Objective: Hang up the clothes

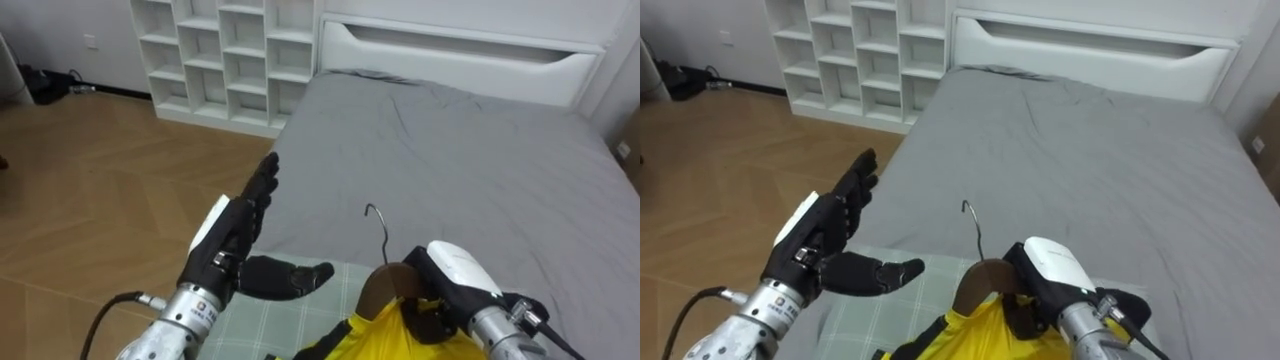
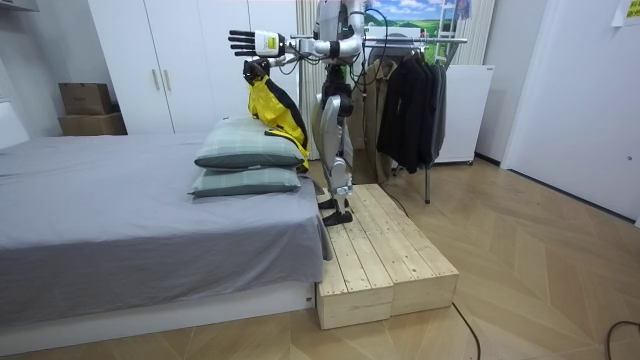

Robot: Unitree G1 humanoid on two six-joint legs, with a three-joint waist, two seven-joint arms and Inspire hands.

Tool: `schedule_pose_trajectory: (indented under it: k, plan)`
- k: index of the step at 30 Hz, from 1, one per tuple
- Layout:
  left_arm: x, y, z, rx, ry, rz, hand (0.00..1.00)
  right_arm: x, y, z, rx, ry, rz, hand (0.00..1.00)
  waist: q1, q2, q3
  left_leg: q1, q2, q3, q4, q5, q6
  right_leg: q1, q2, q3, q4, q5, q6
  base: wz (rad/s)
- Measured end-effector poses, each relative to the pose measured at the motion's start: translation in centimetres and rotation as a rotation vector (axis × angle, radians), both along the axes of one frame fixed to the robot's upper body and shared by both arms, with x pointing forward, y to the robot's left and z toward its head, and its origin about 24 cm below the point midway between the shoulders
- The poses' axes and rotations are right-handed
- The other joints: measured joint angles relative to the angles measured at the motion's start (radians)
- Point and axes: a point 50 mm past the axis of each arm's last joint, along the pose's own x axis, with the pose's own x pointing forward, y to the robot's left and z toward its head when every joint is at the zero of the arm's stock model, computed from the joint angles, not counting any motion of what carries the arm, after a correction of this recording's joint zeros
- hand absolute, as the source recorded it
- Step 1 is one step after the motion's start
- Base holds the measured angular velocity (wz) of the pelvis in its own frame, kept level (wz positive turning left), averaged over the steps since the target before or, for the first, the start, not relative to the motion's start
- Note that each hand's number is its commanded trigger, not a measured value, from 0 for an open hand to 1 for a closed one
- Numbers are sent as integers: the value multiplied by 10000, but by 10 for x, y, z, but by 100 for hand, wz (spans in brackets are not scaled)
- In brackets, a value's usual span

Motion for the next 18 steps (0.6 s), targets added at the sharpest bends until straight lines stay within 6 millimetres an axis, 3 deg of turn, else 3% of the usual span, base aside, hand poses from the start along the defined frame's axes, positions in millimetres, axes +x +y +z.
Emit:
schedule_pose_trajectory:
  k: [11,14,18]
  plan:
    - [0,14,8,20,-665,1094,0,0,-23,6,39,-322,-814,100,-31,-23,-32,201,-5,31,-134,6,-1,144,-1,66,-7,-9,13,-1]
    - [-4,24,3,99,-557,1584,0,1,-31,9,42,-520,-1130,100,-3,-27,-33,206,11,123,-142,5,1,131,0,144,-8,-9,13,-7]
    - [-18,43,-18,527,279,2345,0,-2,-41,10,-132,-692,-1576,100,-1,-105,-59,190,10,117,-102,4,1,130,-11,36,-7,-11,15,2]
